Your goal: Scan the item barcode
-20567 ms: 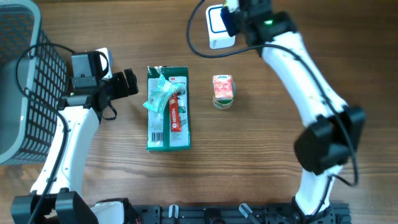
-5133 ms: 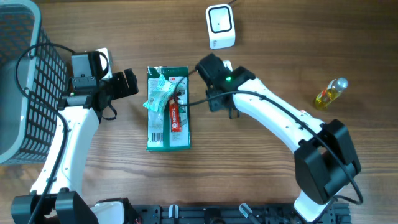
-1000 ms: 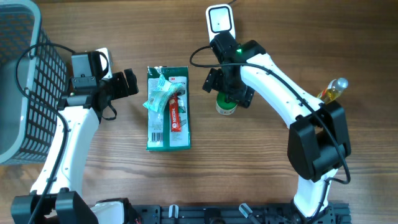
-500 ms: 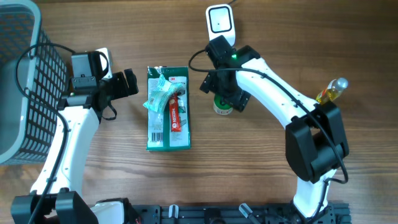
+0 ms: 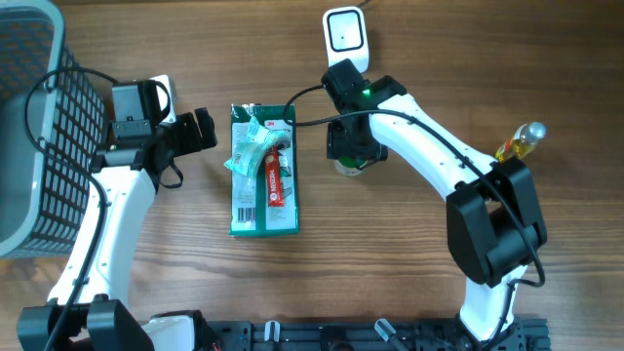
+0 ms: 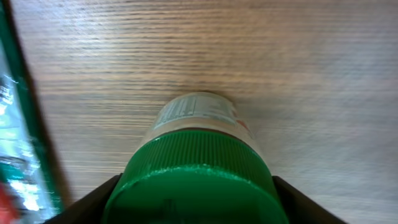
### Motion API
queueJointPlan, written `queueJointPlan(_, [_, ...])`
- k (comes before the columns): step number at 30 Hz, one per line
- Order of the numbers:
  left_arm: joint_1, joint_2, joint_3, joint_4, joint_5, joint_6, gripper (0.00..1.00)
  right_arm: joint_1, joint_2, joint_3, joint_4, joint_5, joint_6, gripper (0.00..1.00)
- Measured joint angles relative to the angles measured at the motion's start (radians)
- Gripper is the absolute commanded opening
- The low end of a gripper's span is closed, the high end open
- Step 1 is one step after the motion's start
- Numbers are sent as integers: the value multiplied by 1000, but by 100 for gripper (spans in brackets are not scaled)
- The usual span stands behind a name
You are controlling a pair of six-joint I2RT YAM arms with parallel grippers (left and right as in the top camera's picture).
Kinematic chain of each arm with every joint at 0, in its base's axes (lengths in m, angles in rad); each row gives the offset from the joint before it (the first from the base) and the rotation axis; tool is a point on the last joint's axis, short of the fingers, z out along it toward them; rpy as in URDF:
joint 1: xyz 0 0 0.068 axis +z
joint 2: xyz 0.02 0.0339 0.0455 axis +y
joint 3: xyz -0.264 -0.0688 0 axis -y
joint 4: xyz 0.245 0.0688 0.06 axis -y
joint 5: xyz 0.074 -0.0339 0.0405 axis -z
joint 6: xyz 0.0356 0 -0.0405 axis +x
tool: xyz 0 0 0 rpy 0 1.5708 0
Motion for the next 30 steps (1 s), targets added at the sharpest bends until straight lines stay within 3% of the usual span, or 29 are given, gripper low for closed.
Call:
queueJointPlan(3, [0,0,0,0,0,0,100,0,1,50,-21,51,-71,100])
queueJointPlan(6, [0,0,0,0,0,0,100,0,0,120,-56,53,-68,100])
queueJointPlan(9, [0,0,0,0,0,0,100,0,0,130,-153,49,60,100])
queueJointPlan(13, [0,0,0,0,0,0,100,0,0,100,-138,34,172,99])
queueJointPlan(19, [0,0,0,0,0,0,100,0,1,2,-31,15,223,75])
queueJointPlan(21, [0,0,0,0,0,0,100,0,1,2,-8,15,189,64])
queueJointPlan(23, [0,0,0,0,0,0,100,0,1,2,10,11,112,62])
queueJointPlan(27, [0,0,0,0,0,0,100,0,1,2,12,-8,-71,76])
queueJointPlan(28, [0,0,0,0,0,0,100,0,1,2,11,-12,-103,83])
queueJointPlan(29, [0,0,0,0,0,0,100,0,1,2,12,-19,-144,99])
queueJointPlan(30, [0,0,0,0,0,0,100,0,1,2,12,-24,-166,100])
